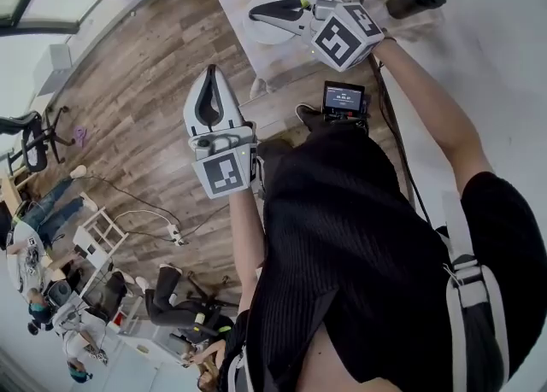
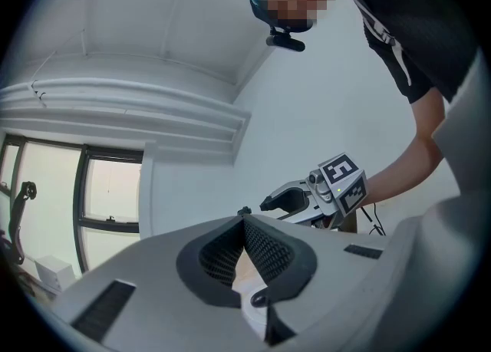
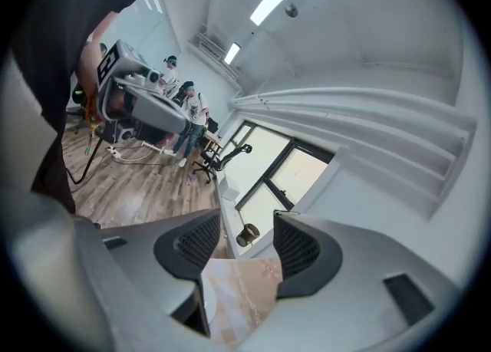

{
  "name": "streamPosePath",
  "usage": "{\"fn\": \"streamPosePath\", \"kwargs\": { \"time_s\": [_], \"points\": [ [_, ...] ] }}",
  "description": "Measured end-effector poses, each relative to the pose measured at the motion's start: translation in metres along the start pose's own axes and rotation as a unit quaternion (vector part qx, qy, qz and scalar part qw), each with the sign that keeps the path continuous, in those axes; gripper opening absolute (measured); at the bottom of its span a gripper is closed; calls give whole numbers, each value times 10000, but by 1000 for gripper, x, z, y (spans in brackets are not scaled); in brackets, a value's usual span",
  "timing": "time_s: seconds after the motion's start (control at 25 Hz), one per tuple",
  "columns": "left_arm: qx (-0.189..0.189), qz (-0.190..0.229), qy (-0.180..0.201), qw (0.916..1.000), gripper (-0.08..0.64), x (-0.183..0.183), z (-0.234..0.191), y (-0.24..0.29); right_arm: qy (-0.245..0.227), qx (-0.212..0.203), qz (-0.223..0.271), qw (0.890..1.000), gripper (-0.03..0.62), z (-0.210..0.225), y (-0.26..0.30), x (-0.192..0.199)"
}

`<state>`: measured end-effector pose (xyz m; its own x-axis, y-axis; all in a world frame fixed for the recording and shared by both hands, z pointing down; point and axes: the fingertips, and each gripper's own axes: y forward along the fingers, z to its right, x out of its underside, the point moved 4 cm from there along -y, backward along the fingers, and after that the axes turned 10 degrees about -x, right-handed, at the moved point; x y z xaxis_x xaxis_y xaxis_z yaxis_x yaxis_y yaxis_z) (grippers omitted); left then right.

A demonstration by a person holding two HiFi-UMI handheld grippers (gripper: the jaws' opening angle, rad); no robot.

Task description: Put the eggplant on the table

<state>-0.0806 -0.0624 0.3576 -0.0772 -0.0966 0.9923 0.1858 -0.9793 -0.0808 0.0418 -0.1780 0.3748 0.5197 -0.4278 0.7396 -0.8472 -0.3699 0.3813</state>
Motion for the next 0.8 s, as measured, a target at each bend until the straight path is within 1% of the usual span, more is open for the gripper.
{"fn": "streamPosePath", "kwargs": {
  "time_s": [0.12, 0.2, 0.28, 0.52, 0.6, 0.68, 0.8],
  "points": [
    [141, 6, 22, 9999, 2, -12, 0, 8, 100, 250, 86, 9996, 224, 13, -16, -20],
    [232, 74, 53, 9997, 2, -19, 0, 14, 306, 426, 206, 9984, 224, 21, -27, -29],
    [303, 160, 67, 9994, 2, -22, 0, 18, 495, 625, 330, 9963, 224, 26, -37, -36],
    [616, 315, 84, 9976, 2, -40, -4, 24, 838, 1189, 599, 9875, 222, 37, -63, -63],
    [724, 384, 44, 9966, 2, -48, -5, 27, 1098, 1382, 872, 9804, 222, 40, -77, -76],
    [818, 483, 1, 9955, 2, -55, -4, 30, 1416, 1625, 1162, 9696, 215, 42, -90, -85],
    [905, 536, -14, 9945, 2, -53, -4, 35, 1704, 1947, 1333, 9567, 202, 42, -100, -85]
  ]
}}
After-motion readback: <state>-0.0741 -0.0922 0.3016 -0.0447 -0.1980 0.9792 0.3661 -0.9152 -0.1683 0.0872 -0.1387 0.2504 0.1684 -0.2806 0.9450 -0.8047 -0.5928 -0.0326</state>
